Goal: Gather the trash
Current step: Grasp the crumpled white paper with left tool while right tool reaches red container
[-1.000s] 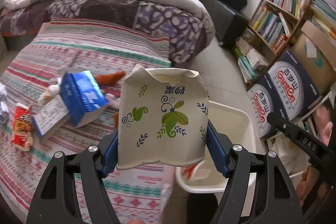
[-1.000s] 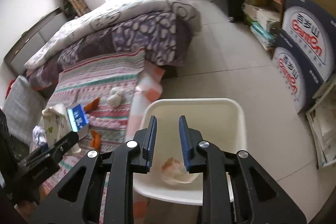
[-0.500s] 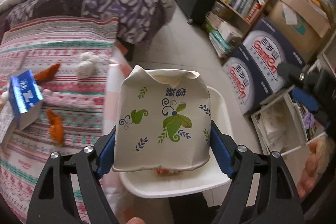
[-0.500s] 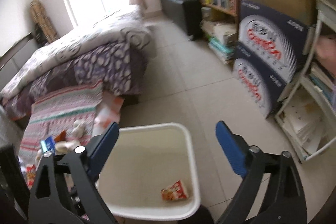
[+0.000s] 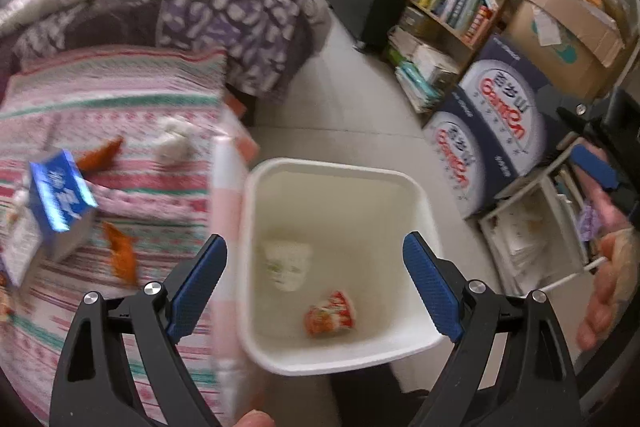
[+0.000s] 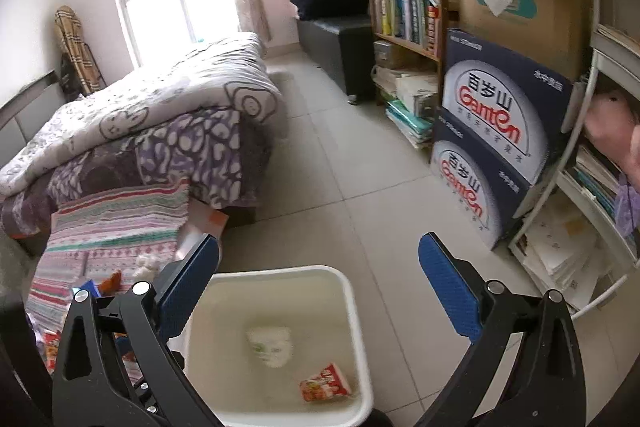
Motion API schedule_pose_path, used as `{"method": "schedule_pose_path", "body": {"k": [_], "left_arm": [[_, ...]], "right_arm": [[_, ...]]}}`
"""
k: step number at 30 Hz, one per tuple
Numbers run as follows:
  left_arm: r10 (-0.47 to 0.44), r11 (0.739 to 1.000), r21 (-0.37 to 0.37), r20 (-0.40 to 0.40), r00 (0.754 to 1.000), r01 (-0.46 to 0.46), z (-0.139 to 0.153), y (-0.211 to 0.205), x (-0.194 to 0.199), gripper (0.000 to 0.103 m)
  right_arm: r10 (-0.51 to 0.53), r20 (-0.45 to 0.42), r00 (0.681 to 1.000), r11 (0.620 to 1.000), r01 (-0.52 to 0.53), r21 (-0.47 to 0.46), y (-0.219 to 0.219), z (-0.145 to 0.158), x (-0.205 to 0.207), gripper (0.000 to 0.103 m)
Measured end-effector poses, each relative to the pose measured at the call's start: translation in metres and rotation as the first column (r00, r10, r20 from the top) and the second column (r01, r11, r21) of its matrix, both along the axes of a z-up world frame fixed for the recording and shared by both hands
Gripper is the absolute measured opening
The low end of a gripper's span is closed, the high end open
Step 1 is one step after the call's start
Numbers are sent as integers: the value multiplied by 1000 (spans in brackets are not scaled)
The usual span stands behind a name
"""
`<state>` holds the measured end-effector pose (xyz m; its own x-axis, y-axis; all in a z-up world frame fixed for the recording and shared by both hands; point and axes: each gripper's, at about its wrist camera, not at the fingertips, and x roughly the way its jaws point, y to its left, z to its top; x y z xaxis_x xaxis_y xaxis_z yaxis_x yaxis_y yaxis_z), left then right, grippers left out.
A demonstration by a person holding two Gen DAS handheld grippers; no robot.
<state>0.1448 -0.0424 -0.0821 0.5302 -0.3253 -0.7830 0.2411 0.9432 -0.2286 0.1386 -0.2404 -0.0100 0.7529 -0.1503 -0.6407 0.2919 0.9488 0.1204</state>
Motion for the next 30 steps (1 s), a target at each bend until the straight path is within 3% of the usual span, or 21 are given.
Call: {"method": "schedule_pose_path", "body": {"k": [4, 9, 15, 19, 22, 25, 28, 30], "left_arm": [[76, 996, 52, 12, 997, -77, 6, 33, 6, 87], [204, 972, 114, 23, 979, -205, 9, 89, 14, 87], [336, 927, 176, -2, 942, -331, 8, 156, 14, 87], [432, 888, 186, -26, 901, -420, 7, 203, 12, 89], [507, 849, 188, -25, 861, -494, 9, 239, 9, 90], [590, 790, 205, 0, 808, -577, 13, 275, 9, 94], [664, 721, 247, 20, 748, -647, 12, 313, 14, 94], [715, 656, 299, 49, 698, -693, 8, 339, 18, 94]], "right_arm": [[51, 6, 999, 999, -51, -5, 29, 7, 10, 96], [126, -4, 992, 992, -126, -32, 71, 9, 24, 96], [207, -38, 978, 977, -209, -40, 121, 3, 35, 96], [251, -74, 965, 967, -253, -30, 147, -5, 40, 96], [295, -105, 950, 954, -299, -18, 172, -12, 43, 96], [326, -124, 937, 943, -331, -19, 192, -18, 43, 96], [358, -147, 922, 931, -365, -24, 215, -25, 43, 96], [373, -158, 914, 924, -381, -25, 225, -29, 44, 96]]}}
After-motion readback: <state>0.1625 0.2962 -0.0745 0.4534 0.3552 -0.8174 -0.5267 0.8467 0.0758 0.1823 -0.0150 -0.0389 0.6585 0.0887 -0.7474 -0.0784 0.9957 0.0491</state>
